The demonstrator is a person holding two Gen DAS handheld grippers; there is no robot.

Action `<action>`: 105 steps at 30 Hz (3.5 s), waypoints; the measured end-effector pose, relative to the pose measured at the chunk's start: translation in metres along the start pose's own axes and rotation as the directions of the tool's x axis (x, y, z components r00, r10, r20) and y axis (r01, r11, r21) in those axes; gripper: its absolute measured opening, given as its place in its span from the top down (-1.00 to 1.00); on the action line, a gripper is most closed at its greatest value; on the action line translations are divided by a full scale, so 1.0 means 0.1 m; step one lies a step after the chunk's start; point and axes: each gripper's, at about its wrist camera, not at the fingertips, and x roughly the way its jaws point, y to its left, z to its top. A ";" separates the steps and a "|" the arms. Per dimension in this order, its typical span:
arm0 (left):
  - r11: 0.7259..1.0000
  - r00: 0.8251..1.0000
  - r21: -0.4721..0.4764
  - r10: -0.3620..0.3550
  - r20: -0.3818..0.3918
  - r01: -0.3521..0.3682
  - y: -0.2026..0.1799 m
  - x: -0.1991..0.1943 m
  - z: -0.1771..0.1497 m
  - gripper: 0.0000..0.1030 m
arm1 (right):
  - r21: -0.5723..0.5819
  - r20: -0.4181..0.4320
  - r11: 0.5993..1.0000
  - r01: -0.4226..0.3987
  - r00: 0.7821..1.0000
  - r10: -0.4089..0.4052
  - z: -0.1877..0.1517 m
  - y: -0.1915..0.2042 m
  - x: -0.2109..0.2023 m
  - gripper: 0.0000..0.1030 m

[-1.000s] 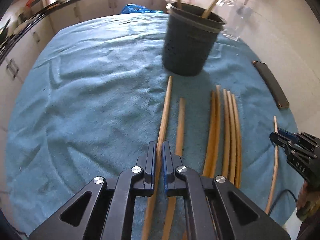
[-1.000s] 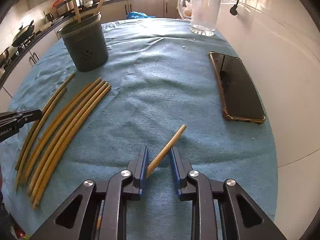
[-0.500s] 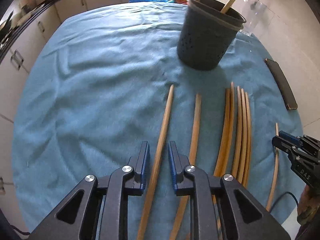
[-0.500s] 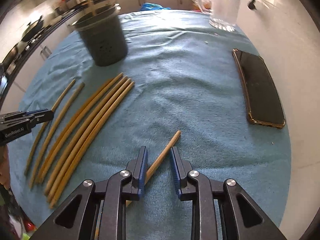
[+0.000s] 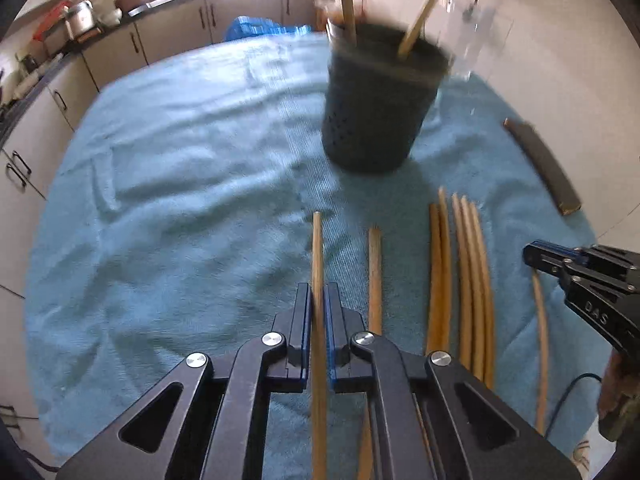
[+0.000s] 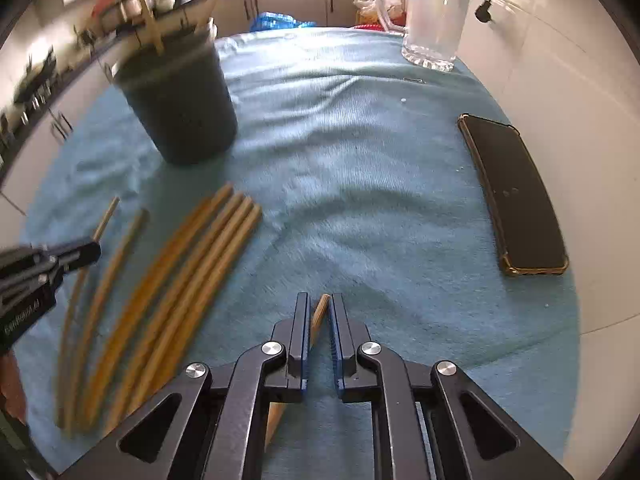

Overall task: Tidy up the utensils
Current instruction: 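Raise the left gripper's chopstick upright into the holder while the right carries its own, then open the left gripper over the holder while the right gripper releases its chopstick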

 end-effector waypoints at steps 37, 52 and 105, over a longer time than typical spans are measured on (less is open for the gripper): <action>1.000 0.894 0.004 0.017 0.449 -0.022 -0.30 -2.14 -0.88 0.88 | -0.161 0.562 0.981 -0.108 0.807 0.181 -0.75 0.36 -2.20 0.88; 1.000 0.879 0.014 -0.031 0.475 0.028 -0.30 -2.35 -0.45 0.88 | -0.159 0.585 0.974 -0.164 0.779 0.226 -0.48 0.35 -2.40 0.88; 0.994 0.886 -0.105 0.055 0.460 -0.007 -0.16 -1.56 1.39 0.15 | 0.010 0.576 0.976 -0.218 0.799 0.173 1.48 0.15 -1.54 -0.05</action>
